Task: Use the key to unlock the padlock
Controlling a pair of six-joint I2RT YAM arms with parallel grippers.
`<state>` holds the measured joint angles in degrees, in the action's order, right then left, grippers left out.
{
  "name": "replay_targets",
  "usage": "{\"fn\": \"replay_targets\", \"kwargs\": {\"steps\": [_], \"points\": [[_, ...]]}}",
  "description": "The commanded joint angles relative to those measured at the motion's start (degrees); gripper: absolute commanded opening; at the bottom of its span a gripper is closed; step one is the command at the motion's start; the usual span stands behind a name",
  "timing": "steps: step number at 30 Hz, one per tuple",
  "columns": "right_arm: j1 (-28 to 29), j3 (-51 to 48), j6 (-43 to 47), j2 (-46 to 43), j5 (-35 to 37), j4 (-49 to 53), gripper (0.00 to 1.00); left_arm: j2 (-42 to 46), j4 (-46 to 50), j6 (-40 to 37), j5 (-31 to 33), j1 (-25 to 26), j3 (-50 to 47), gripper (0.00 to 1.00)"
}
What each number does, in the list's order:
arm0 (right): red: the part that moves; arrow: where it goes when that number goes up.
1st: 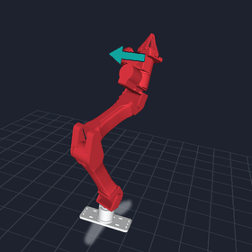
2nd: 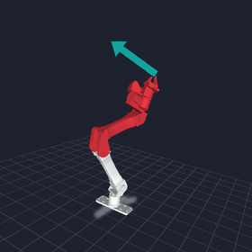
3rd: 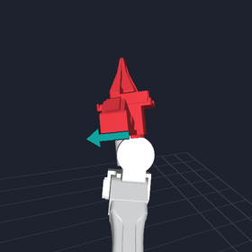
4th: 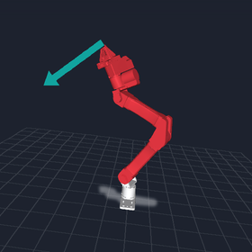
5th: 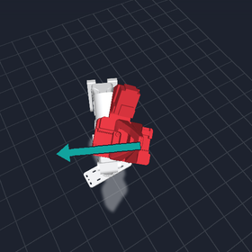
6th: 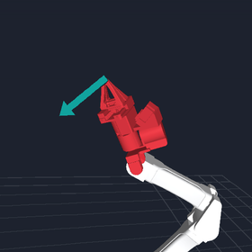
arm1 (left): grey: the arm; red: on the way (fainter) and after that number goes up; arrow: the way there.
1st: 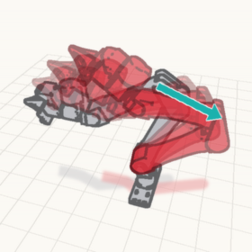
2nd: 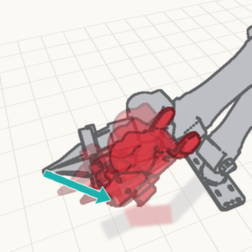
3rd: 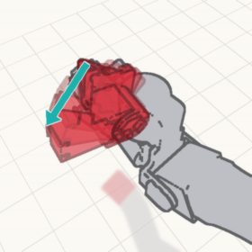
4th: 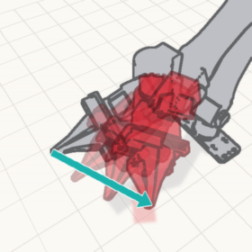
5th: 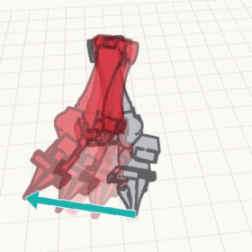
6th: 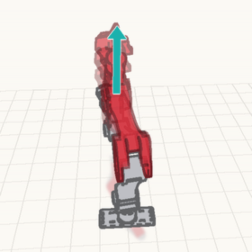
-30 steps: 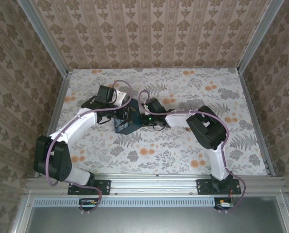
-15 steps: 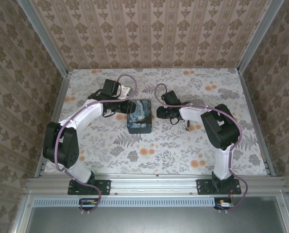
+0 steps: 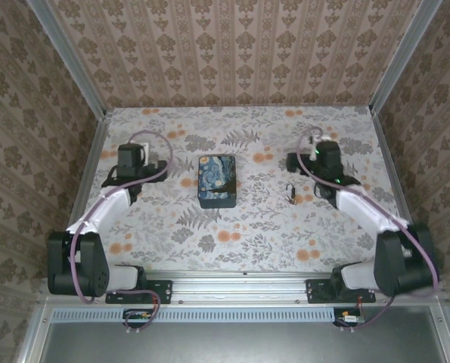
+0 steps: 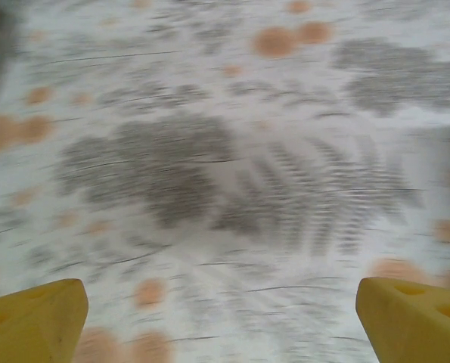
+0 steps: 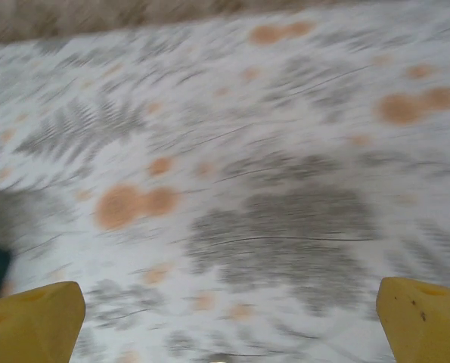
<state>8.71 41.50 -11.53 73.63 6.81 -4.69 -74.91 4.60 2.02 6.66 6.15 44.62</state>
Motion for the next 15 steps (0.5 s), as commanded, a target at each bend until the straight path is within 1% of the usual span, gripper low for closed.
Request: {"fn": "replay_targets", "kwargs": {"steps": [1, 2, 4, 5, 6, 7, 8, 9, 10, 11, 12, 13, 14, 15], "points": [[-1.7, -10.8, 4.9, -4.5, 7.1, -6.3, 1.0, 0.6, -12.4, -6.5, 4.9, -2.4, -6.8, 1.0], [-2.8, -14.5, 4.8, -5.2, 6.5, -11.0, 1.0, 0.8, -17.0, -6.0, 1.9, -3.3, -9.4, 1.0], [-5.9, -20.1, 3.4, -4.4, 5.4, -23.4, 1.0, -0.1, -26.6, -4.2, -1.1, -4.6, -13.7, 1.0], [-7.6, -20.0, 3.4, -4.6, 4.0, -23.9, 1.0, -1.2, -32.3, -3.5, -2.2, -5.0, -16.1, 1.0], [-8.8, -21.9, 4.0, -3.7, 1.9, -30.3, 1.0, -2.5, -37.3, -2.9, -3.0, -5.5, -17.7, 1.0], [-10.5, -23.9, 3.9, -1.3, -0.5, -39.0, 1.0, -4.3, -43.1, -2.9, -3.8, -5.9, -19.7, 1.0], [-11.6, -24.2, 4.0, 2.4, -1.6, -43.9, 1.0, -6.8, -47.7, -2.9, -3.4, -6.1, -21.0, 1.0], [-11.7, -23.5, 3.7, 5.5, -1.2, -46.3, 1.0, -9.4, -51.6, -2.4, -3.8, -6.4, -21.9, 1.0], [-11.4, -22.2, 5.1, 10.1, -3.5, -48.9, 1.0, -13.6, -58.4, -3.0, -4.8, -6.6, -23.1, 1.0], [-9.8, -20.2, 8.0, 11.5, -5.9, -45.2, 1.0, -14.1, -58.9, -3.6, -5.7, -6.5, -23.3, 1.0], [-8.3, -19.0, 9.6, 13.3, -4.4, -45.3, 1.0, -12.3, -53.7, -3.1, -6.3, -6.5, -22.5, 1.0], [-7.6, -18.7, 9.8, 15.6, -3.3, -47.7, 1.0, -13.6, -57.4, -4.2, -6.8, -6.2, -22.8, 1.0], [-8.1, -17.9, 9.5, 14.1, -4.1, -43.0, 1.0, -13.5, -55.3, -4.7, -6.6, -6.0, -22.0, 1.0], [-8.2, -17.8, 9.4, 14.0, -4.4, -43.7, 1.0, -12.9, -52.5, -4.7, -4.3, -4.9, -21.2, 1.0]]}}
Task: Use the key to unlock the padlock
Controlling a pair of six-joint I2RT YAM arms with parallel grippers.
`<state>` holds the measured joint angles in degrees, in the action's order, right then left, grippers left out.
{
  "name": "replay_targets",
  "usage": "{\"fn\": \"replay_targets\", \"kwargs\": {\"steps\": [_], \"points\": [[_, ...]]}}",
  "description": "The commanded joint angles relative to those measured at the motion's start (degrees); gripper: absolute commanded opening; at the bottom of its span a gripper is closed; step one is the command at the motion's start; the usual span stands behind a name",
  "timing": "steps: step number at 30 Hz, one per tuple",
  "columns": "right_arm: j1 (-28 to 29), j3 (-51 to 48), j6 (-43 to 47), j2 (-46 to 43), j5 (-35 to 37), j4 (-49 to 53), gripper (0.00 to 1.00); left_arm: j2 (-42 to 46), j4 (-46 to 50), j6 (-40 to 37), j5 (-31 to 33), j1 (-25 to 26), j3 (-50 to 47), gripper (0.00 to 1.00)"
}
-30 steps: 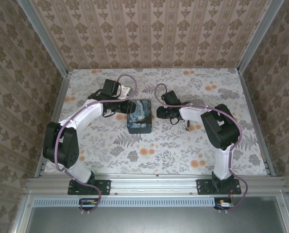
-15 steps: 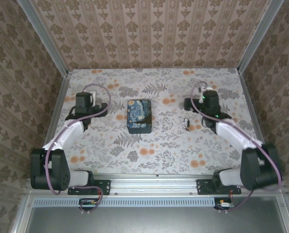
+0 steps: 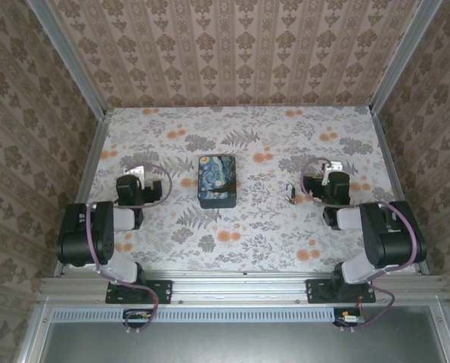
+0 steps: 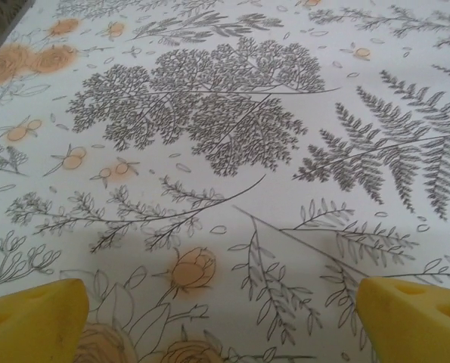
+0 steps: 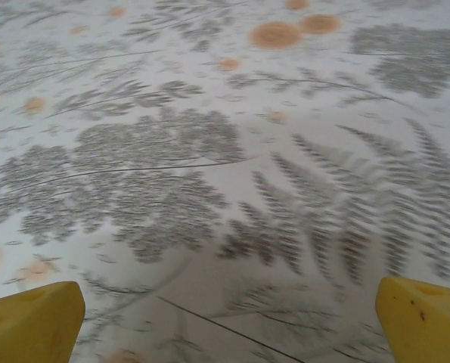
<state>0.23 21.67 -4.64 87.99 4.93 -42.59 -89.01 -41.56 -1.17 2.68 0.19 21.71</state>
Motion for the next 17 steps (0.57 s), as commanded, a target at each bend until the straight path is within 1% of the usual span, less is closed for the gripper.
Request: {"fn": "replay_targets", "kwargs": {"steps": [1, 2, 3, 7, 8, 9, 10, 12, 14, 17], "points": [[0.1, 1.7, 2.6, 0.5, -2.6, -7.3, 1.0, 0.5, -9.8, -2.4, 2.1, 2.0, 0.8, 1.0], [0.1, 2.0, 2.5, -0.2, -2.5, -5.6, 1.0, 0.6, -10.4, -2.6, 5.5, 3.4, 0.3, 1.0], [0.1, 1.8, 2.5, 0.0, -2.5, -6.4, 1.0, 0.8, -10.5, -2.5, 5.8, 3.6, 0.0, 1.0], [0.1, 1.9, 2.5, -0.1, -2.4, -6.0, 1.0, 0.7, -10.4, -2.6, 5.2, 3.3, 0.2, 1.0], [0.2, 1.8, 2.5, -0.1, -2.4, -6.3, 1.0, 0.5, -9.3, -2.5, 4.0, 3.0, 0.9, 1.0], [0.2, 1.8, 2.5, -0.1, -2.4, -6.1, 1.0, 0.6, -7.5, -1.8, 0.3, 1.5, 1.7, 1.0], [0.2, 1.8, 2.5, -0.2, -2.4, -6.3, 1.0, 0.8, -7.2, -1.8, -0.3, 1.1, 1.7, 1.0], [0.2, 1.8, 2.5, -0.1, -2.4, -6.3, 1.0, 0.6, -8.1, -2.4, 0.1, 1.7, 1.4, 1.0], [0.3, 1.7, 2.6, -0.3, -2.2, -6.3, 1.0, 0.6, -7.4, -1.9, -1.8, 0.8, 1.8, 1.0], [0.9, 1.6, 2.9, -0.2, -1.0, -6.4, 1.0, 0.8, -8.4, -2.7, -0.4, 1.7, 1.1, 1.0]]}}
